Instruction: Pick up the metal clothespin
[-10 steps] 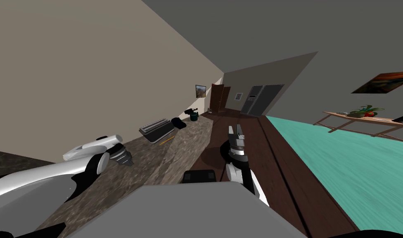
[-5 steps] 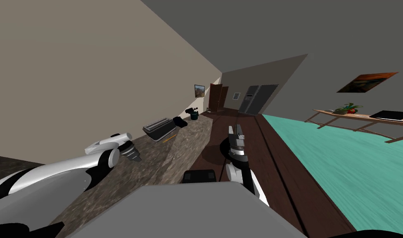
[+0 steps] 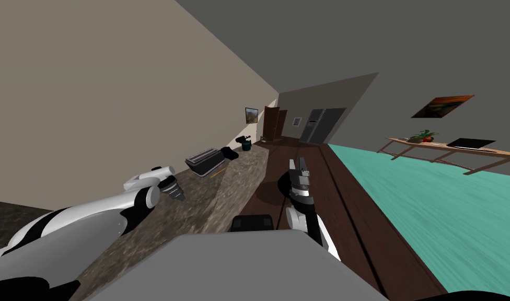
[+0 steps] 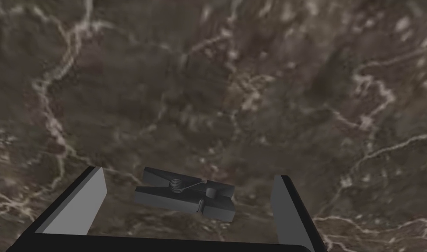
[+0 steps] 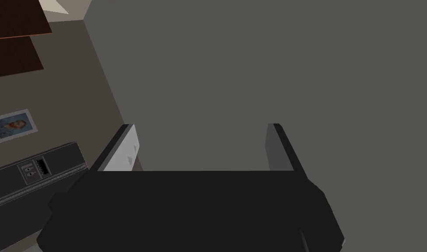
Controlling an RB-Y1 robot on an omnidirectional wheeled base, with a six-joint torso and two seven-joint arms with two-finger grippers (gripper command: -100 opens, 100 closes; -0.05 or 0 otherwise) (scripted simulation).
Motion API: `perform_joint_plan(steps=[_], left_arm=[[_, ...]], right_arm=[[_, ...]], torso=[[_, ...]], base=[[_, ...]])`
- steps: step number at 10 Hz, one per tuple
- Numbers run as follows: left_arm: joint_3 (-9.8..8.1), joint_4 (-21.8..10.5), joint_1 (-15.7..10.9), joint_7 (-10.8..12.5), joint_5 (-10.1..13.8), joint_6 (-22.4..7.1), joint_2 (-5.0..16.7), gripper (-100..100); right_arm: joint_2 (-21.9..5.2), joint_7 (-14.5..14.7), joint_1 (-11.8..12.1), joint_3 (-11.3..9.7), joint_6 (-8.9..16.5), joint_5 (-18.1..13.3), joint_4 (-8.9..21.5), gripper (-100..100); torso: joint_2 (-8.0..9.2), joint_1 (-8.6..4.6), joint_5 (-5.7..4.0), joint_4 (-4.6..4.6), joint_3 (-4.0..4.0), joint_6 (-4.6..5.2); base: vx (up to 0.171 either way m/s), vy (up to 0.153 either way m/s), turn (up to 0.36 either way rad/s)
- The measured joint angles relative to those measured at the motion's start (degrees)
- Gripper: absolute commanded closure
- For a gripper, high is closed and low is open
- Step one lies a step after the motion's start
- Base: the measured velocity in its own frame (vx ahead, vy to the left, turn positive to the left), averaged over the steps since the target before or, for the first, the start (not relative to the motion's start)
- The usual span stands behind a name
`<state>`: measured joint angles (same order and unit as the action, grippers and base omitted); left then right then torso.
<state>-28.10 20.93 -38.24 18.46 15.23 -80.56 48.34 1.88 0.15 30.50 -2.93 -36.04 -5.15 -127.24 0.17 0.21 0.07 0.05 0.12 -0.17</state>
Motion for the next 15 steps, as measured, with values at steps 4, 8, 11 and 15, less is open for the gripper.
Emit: perform_joint_plan(steps=[4, 8, 11, 15], left_arm=[[-1.94, -1.0, -3.5, 4.0, -5.3, 0.4, -3.0, -100], [-2.5, 1.0, -3.1, 5.4, -6.2, -0.2, -4.4, 100], [-2.51, 0.9, -3.1, 5.4, -6.2, -0.3, -4.4, 100], [-2.17, 1.5, -2.1, 4.6, -5.0, -0.5, -3.8, 100]], right_arm=[[0.0, 0.0, 0.0, 0.0, 0.0, 0.0, 0.0, 0], [0.0, 0.0, 0.0, 0.0, 0.0, 0.0, 0.0, 0], [0.0, 0.0, 0.0, 0.0, 0.0, 0.0, 0.0, 0], [0.0, 0.0, 0.0, 0.0, 0.0, 0.0, 0.0, 0]], torso=[[0.05, 0.08, 0.15, -0.04, 0.0, 0.12], [-0.33, -0.17, 0.12, -0.14, -0.23, 0.09], [-0.35, -0.13, 0.13, -0.16, -0.25, 0.09], [-0.54, -0.12, 0.13, -0.19, -0.35, 0.02]], base=[[-0.104, 0.073, -0.065], [-0.002, -0.002, 0.004], [0.0, 0.0, 0.0], [0.056, -0.025, 0.04]])
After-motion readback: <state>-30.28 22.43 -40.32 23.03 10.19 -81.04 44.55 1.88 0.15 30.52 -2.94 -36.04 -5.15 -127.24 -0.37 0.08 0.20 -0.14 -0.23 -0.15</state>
